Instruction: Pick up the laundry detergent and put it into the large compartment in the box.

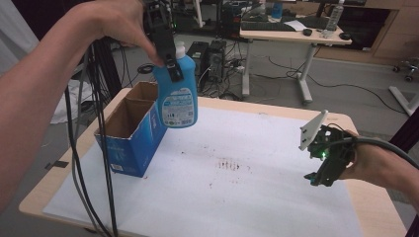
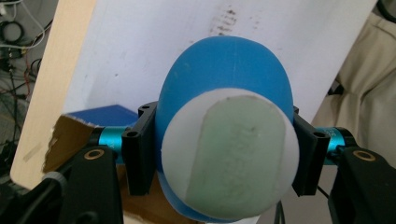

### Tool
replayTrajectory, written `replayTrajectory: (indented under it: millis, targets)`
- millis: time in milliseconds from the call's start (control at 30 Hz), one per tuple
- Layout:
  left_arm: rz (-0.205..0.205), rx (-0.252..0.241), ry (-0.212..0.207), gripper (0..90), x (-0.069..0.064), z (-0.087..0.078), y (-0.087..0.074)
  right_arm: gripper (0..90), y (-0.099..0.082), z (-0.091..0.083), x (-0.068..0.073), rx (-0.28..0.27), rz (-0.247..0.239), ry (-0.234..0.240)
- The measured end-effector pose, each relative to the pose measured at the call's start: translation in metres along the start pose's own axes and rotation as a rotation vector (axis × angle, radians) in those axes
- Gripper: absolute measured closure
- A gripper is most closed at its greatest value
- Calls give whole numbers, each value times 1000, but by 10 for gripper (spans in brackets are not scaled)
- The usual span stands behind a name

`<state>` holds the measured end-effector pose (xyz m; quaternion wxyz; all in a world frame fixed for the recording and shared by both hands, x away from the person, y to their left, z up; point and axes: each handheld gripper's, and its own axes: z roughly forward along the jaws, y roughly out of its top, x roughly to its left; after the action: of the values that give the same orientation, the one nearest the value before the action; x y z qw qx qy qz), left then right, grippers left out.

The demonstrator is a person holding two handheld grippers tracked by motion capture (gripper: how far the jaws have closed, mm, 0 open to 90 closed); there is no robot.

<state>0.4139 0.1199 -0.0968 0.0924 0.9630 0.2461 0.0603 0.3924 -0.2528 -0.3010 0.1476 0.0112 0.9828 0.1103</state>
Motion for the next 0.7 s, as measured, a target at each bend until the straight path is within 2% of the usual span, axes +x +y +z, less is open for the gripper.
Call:
replayTrajectory:
  millis: [100, 233, 333, 367, 400, 467, 500, 700]
  targets:
    - [-61, 2, 9, 378, 10, -3, -12, 134, 0, 0, 0, 1, -7, 1]
    - [-115, -4, 18, 378, 19, -9, -28, 134, 0, 1, 0, 2, -6, -2]
    - [-176, -2, 32, 378, 26, -14, -40, 134, 0, 2, -1, 4, -6, 1]
    - [-176, -2, 32, 377, 26, -14, -40, 134, 0, 2, -1, 4, -6, 1]
    - [-214, 4, 42, 377, 31, -15, -48, 134, 1, 3, -1, 6, -9, 3]
    - [-242, 18, 52, 377, 36, -16, -56, 134, 1, 3, -1, 6, -9, 3]
    - [-270, 22, 59, 377, 38, -16, -60, 134, 1, 3, -1, 8, -9, 4]
    - [-342, 50, 102, 378, 49, -11, -78, 134, 3, 6, -1, 14, -17, 6]
